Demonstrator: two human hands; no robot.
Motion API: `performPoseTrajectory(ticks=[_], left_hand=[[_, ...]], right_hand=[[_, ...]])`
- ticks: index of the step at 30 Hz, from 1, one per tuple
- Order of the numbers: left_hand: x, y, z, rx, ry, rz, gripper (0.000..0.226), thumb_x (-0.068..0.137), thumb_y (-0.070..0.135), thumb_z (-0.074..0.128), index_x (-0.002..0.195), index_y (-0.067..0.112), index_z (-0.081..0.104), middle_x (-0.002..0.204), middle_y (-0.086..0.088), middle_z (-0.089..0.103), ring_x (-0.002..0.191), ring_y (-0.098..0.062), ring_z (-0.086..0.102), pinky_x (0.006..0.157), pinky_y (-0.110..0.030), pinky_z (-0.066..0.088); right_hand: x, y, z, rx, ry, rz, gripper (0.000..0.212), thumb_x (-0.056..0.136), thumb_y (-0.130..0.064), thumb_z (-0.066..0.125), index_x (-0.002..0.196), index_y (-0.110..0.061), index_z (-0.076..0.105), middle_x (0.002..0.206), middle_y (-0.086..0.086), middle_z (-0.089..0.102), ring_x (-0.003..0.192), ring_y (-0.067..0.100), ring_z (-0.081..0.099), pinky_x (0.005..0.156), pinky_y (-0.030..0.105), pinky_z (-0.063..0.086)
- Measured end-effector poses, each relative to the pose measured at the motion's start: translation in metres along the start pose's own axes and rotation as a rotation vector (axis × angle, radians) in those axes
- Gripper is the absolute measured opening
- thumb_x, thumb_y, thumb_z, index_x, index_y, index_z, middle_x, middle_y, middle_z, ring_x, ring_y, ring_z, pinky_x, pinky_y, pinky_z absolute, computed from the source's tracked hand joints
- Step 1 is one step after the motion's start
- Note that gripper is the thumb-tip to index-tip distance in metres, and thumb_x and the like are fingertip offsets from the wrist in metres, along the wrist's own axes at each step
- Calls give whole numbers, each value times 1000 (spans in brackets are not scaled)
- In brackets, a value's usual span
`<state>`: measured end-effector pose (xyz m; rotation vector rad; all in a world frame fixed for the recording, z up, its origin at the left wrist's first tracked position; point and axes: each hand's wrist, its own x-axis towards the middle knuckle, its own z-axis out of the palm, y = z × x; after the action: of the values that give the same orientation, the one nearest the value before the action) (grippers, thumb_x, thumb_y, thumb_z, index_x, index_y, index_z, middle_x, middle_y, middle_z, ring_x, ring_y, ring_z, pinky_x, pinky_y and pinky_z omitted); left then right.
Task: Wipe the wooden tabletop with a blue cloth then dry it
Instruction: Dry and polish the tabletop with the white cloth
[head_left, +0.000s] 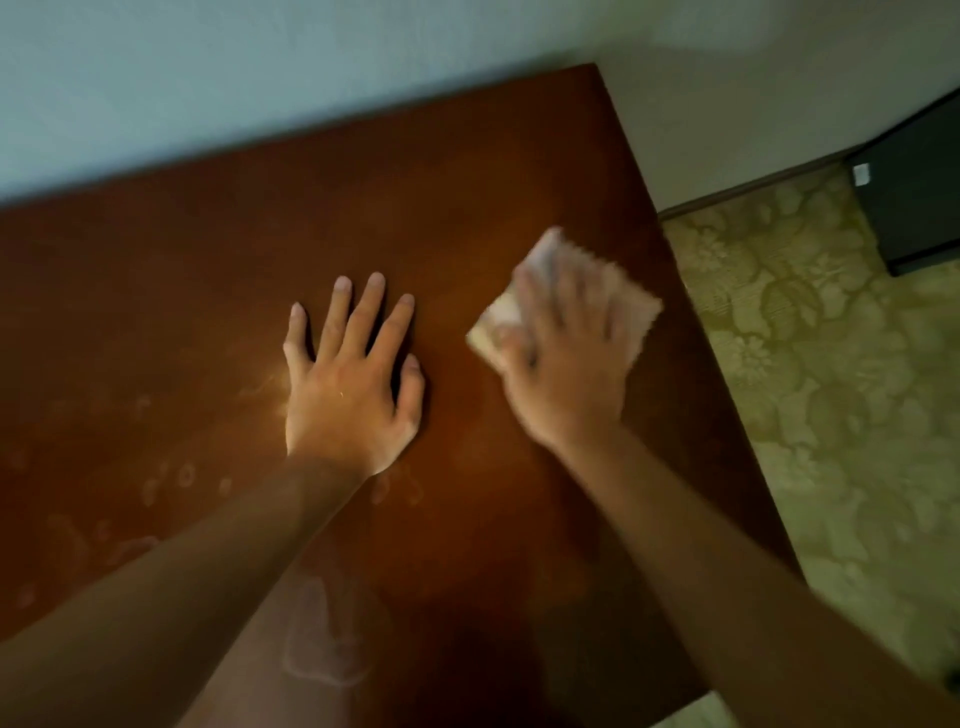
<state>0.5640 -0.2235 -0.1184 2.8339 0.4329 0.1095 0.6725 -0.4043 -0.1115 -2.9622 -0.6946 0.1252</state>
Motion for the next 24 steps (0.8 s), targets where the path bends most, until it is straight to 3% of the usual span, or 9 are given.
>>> performPoseTrajectory(ticks=[3,7,10,12,15,20,24], left_hand=[[0,-1,0,14,-12,4,56,101,41,31,152,21,39,163,-8,29,153,-29,16,120,-59,8],[0,-1,-1,8,-22,3,56,102,41,30,153,21,38,163,-8,29,154,-28,15,120,-60,8],[0,0,-2,4,-12,1,55,103,41,31,154,21,38,163,-7,29,154,-28,15,121,-60,8],[0,0,-1,-1,-5,4,54,103,40,31,153,21,38,163,-7,29,154,-28,15,121,-60,8],[-1,-1,0,0,11,5,54,102,40,32,153,21,39,163,-8,29,154,-29,16,120,-61,8],[0,-2,1,7,7,9,55,101,40,34,152,20,38,163,-9,30,153,-29,17,120,-60,8],[0,-1,-2,9,-20,14,56,102,41,31,153,20,37,163,-9,28,154,-29,14,120,-59,7]], right_hand=[[-44,-41,13,55,5,-115,58,105,-55,34,158,-30,36,169,6,26,158,29,14,128,52,11],[-37,-8,5,23,-48,-219,59,105,-54,32,158,-28,36,168,8,25,158,28,14,128,51,13],[-15,52,-10,-151,-138,-57,69,105,-54,3,163,-23,23,172,11,11,159,32,4,127,53,6],[-10,75,-18,-79,-102,79,72,101,-54,5,163,-21,22,171,12,14,159,32,6,127,53,7],[-21,50,-13,31,-58,158,72,101,-57,9,163,-23,21,171,13,14,159,33,6,127,56,7],[-104,-54,19,99,-17,-81,61,106,-54,29,160,-27,32,169,8,23,159,31,10,126,57,14],[-117,-41,19,113,-34,-231,60,105,-55,35,159,-29,34,169,5,24,159,27,13,126,55,19]])
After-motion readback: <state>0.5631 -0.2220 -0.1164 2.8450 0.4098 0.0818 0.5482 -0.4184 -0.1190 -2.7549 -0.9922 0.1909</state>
